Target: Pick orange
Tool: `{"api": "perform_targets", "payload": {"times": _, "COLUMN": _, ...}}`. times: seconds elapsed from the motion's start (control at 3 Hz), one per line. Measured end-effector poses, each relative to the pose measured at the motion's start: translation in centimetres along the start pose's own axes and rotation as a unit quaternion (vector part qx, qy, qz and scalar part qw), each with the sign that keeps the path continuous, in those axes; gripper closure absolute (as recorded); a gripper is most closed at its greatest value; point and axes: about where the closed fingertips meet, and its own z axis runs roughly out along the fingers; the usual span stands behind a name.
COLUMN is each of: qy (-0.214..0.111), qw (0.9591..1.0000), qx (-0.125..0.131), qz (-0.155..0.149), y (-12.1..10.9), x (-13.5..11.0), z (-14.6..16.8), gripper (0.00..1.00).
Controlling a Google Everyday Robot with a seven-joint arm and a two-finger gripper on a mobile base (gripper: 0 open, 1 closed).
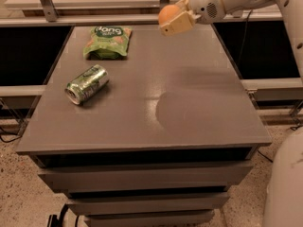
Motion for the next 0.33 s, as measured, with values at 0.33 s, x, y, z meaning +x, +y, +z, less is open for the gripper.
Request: {"api": "perform_targets", "payload": {"times": 0.33, "qy": 0.0, "qw": 1.0, "qx": 0.0, "qz": 0.0, "y": 0.0, "x": 0.0, "z": 0.01, "gripper": 1.0}}
